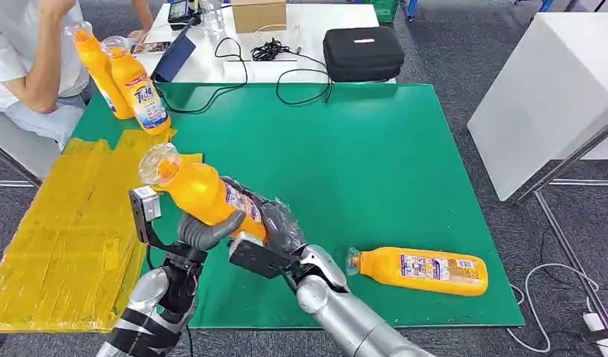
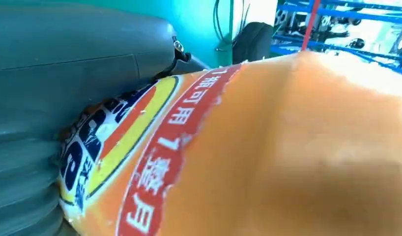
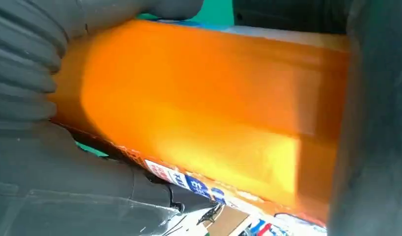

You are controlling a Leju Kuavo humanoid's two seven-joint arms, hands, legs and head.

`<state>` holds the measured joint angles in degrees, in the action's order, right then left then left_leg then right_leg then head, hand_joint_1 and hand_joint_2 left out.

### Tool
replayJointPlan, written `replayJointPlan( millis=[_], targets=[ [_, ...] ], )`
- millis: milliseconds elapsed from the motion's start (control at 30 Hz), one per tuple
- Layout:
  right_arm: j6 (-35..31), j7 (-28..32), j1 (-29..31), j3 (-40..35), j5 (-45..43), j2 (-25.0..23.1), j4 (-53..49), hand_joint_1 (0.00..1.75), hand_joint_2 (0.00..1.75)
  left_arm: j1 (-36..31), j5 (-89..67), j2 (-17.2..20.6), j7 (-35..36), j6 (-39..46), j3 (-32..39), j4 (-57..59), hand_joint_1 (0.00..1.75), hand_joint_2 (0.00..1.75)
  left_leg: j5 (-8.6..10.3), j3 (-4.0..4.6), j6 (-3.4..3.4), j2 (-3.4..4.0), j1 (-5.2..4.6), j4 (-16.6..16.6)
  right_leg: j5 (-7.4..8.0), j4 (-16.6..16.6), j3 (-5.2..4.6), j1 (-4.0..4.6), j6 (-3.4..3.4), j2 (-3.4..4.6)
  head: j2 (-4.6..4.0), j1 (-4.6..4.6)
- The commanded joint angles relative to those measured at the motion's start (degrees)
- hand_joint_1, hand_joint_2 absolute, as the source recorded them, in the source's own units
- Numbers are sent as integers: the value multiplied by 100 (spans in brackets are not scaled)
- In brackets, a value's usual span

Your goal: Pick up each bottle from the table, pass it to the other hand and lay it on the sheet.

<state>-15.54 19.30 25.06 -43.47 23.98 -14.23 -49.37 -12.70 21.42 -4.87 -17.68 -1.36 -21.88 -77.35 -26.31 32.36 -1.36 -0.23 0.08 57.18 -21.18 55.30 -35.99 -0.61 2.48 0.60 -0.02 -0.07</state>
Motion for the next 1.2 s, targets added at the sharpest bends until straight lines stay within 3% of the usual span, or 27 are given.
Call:
replayJointPlan(
  millis=[33, 133, 300, 400, 633, 833, 967, 1200],
  targets=[
    [-305, 124, -1021, 334, -269, 686, -2262, 0, 175, -367, -1785, 9, -687, 2023, 351, -353, 175, 175, -11, -20, 6, -29, 9, 5, -20, 3, 31, 10, -7, -36, 0, 0],
    [-365, 116, -1431, 635, -252, 944, -3212, 0, 175, -293, -2867, 96, -932, 2988, 609, -485, 175, 175, -6, -6, 4, -24, 7, 3, -11, -1, 16, 8, -5, -28, 0, 2],
    [-346, 274, -1757, 988, -264, 1127, -3943, 0, 175, -383, -4128, 231, -826, 3475, 827, -310, 175, 175, -12, -19, 5, -26, 6, 4, -17, 2, 30, 6, -7, -30, 0, -2],
    [-307, 356, -1948, 1242, -230, 1230, -4268, 0, 175, -630, -5898, 485, -249, 3829, 905, 65, 175, 175, -7, -13, 5, -21, 2, 0, -12, 0, 22, 3, -7, -24, 0, -2],
    [192, 353, -2028, 1678, -186, 1189, -4184, 0, 175, -1904, -9995, 1375, 1781, 2822, 519, 2061, 175, 175, -5, -29, 12, -19, 6, -4, -10, -2, 35, 7, -13, -24, 0, -2],
    [331, 340, -1948, 1676, -92, 1113, -4185, 0, 175, -3211, -10280, 1481, 1945, 1841, 140, 4307, 175, 175, 5, -21, 19, -20, 9, 1, -7, 5, 24, 9, -10, -26, 0, 0],
    [352, 327, -1931, 1674, -67, 1114, -4158, 0, 175, -3470, -10316, 1421, 2011, 1507, 115, 4855, 175, 175, 4, -18, 16, -6, 7, 0, -5, 9, 18, 7, -6, -10, 0, -4],
    [352, 327, -1931, 1674, -67, 1114, -4158, 0, 175, -3470, -10316, 1421, 2011, 1507, 115, 4855, 175, 175, -2, -18, 17, -3, 8, 4, -9, 13, 22, 7, -7, -8, 0, 0]
  ],
)
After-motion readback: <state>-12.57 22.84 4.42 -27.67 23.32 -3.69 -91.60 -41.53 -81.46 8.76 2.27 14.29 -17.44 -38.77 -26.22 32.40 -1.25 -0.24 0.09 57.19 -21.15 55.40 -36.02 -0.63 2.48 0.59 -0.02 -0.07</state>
